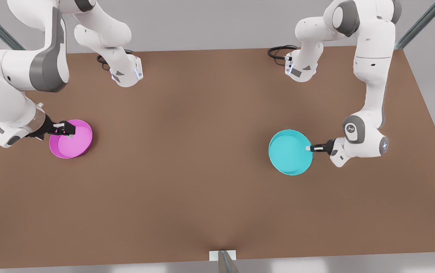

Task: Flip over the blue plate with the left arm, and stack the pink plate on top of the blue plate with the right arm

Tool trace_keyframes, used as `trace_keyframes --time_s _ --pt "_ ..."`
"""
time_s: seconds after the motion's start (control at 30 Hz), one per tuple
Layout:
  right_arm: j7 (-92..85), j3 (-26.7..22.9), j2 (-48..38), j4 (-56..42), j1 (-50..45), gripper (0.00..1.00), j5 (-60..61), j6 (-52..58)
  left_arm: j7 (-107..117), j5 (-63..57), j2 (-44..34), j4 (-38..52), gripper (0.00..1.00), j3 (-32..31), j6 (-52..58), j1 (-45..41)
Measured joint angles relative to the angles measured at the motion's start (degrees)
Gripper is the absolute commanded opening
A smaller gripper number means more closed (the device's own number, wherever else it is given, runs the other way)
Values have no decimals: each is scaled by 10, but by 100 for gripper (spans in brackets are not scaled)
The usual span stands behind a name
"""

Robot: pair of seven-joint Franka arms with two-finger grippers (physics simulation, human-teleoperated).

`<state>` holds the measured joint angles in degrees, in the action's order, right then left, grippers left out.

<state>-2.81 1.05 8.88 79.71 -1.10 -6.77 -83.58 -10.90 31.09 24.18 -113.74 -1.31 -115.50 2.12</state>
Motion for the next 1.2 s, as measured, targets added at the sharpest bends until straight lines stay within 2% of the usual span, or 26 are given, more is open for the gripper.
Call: trace_keyframes --time_s 0.17,0.4,0.5,0.73,0.8,0.87,0.93,1.2 --pt "0 0 4 2 1 100 0 0 129 -6 -3 3 21 -81 -54 -4" --pt "1 2 9 0 -4 100 0 -1 279 -13 -30 13 21 -153 -69 -35" --pt "1 5 17 -2 -11 100 0 -1 350 -14 -21 69 21 -154 -71 -87" --pt "2 6 17 -1 -10 100 0 -2 575 -64 71 272 21 -153 -68 -204" --pt "2 8 17 -1 -9 100 0 -2 611 -101 81 275 21 -153 -69 -262" --pt "1 10 17 -1 -11 100 0 -2 619 -155 116 330 21 -152 -61 -286" --pt "1 10 18 -1 -10 100 0 -3 613 -234 122 340 21 -154 -54 -316" --pt "1 10 20 -1 -9 100 0 -2 613 -552 132 349 21 -150 -59 -362"
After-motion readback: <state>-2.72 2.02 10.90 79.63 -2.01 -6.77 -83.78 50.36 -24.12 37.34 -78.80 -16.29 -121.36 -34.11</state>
